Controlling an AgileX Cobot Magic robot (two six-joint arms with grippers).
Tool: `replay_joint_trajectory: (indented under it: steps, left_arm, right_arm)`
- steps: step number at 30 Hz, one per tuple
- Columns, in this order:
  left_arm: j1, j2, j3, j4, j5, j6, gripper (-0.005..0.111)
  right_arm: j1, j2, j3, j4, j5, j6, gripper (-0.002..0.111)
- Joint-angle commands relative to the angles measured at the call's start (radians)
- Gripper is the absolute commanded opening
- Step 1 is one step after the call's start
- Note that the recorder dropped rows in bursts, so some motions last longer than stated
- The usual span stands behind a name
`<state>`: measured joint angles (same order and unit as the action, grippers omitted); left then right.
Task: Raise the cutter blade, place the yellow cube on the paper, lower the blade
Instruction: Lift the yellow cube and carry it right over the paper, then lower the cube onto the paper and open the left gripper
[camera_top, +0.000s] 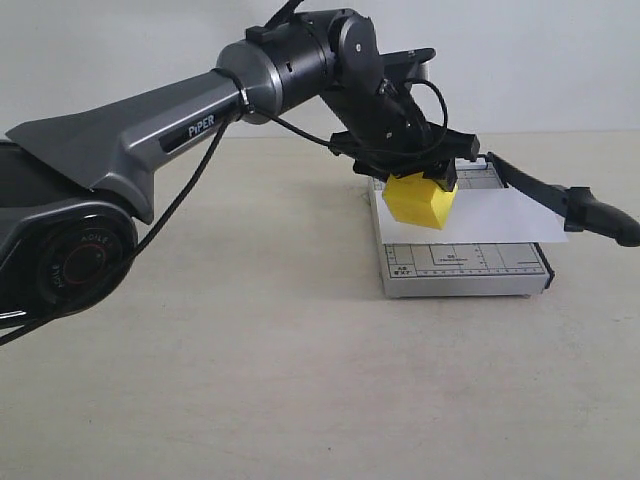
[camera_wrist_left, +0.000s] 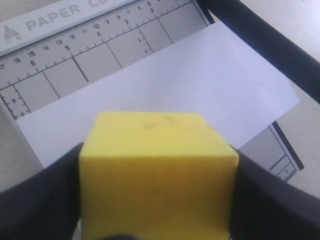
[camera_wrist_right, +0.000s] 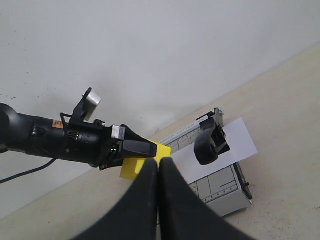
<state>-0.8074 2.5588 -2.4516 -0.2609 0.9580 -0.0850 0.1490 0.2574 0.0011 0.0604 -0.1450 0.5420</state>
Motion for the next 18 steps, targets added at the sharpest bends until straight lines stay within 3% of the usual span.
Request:
replay_joint_trajectory:
  steps: [1,18]
  left_arm:
    - [-0.007,-0.005,-0.008,-0.004,-0.019,0.012,0.004]
    - [-0.007,0.017,-0.008,-0.005,-0.026,0.026,0.004]
  right_arm:
    - [0.001,-0.003,-0.001,-0.007,-0.001,-0.001,0.000]
    - [0.001,-0.003,-0.001,-0.007,-0.001,-0.001,0.000]
